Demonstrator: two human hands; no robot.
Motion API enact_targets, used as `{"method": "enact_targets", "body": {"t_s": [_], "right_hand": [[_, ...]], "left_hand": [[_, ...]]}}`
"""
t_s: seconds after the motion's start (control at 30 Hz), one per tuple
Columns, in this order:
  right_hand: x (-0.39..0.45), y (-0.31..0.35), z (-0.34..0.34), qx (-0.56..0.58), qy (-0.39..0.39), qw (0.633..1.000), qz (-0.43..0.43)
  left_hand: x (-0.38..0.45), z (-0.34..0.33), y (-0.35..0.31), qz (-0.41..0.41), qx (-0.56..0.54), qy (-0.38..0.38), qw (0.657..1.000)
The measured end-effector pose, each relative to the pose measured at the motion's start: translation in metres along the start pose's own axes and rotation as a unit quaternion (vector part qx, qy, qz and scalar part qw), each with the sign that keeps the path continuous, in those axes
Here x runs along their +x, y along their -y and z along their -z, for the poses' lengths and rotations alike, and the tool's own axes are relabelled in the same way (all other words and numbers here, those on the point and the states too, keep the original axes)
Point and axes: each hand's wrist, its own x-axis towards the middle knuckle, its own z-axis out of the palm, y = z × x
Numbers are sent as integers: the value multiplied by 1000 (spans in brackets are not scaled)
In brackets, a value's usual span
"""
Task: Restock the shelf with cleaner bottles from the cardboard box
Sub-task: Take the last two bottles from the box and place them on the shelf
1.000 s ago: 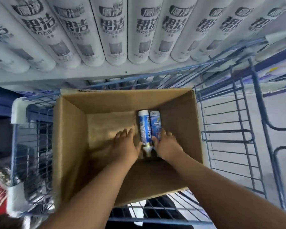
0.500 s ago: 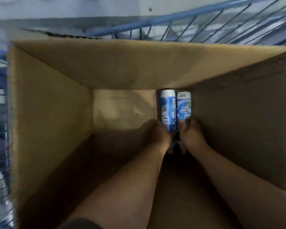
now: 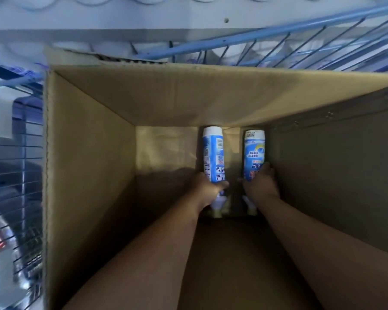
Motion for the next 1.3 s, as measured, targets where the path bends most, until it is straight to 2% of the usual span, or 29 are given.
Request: {"method": "enact_targets", "body": {"t_s": [0.33,0.63,0.87,1.07,1.3], "right_hand": [[-43,21,17,174,98,979,-53],[-149,41,65,296,155,941,-44],[-236,55,139,353,151,922,44],[-281,65,189,398,162,891,147],[-325,82,252,413,130,869,240]], "left_hand": [[-45,37,-6,25,-11,7,1000],[-150,72,-21,-31,15,-71,997],[-263,90,-45,-138,51,-100,984],[-336,96,-73,-216,28,-114,969],[-393,104,-98,-286,-10,-137,948]]}}
